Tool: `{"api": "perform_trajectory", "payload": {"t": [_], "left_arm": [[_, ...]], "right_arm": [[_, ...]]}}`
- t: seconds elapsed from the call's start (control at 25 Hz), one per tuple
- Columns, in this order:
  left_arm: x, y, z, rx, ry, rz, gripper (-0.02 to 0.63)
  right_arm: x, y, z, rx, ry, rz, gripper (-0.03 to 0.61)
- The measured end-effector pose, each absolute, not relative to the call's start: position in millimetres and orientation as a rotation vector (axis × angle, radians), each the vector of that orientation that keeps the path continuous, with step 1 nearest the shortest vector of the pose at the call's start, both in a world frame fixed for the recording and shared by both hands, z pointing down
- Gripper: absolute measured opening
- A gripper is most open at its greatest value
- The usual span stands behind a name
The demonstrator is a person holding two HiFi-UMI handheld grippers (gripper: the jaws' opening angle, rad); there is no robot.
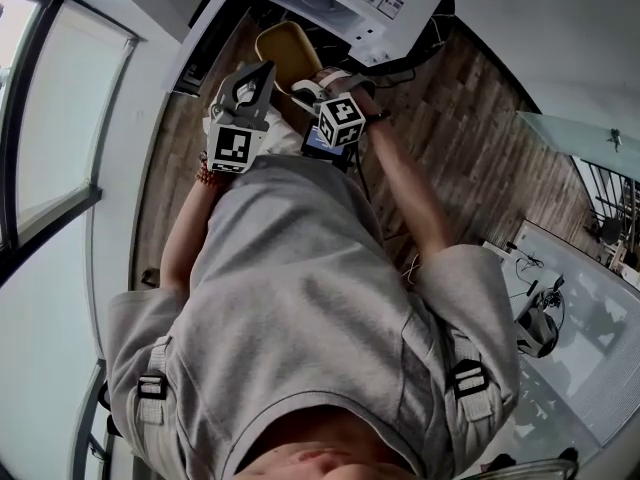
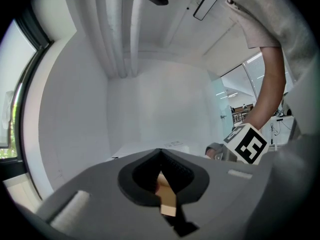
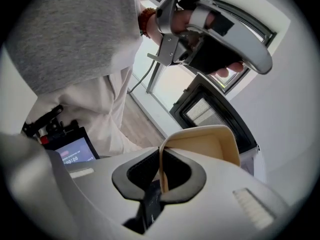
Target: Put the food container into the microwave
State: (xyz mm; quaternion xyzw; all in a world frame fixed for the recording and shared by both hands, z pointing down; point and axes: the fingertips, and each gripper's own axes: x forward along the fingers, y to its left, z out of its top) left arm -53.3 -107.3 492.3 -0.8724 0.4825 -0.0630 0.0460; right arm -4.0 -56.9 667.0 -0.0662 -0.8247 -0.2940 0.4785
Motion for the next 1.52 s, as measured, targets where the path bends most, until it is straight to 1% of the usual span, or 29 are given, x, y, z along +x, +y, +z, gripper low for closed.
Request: {"api": "perform_trajectory", "payload": {"t": [0.16, 0.6, 1.52], "left_arm": [[-42, -112, 492, -2.679, 1.421, -0.200, -0.002], [-40, -129, 502, -2.715, 1.395, -0.230, -0.002], [-39, -162, 513, -2.770, 1.367, -0.266, -0.002]], "right_arm": [[5, -62, 672, -0.167, -2.001, -0.698, 0.037], [23, -86, 688, -0.085, -1.993, -0.590, 0.038], [14, -140, 699, 0.033, -1.994, -0.484, 0.038]]}}
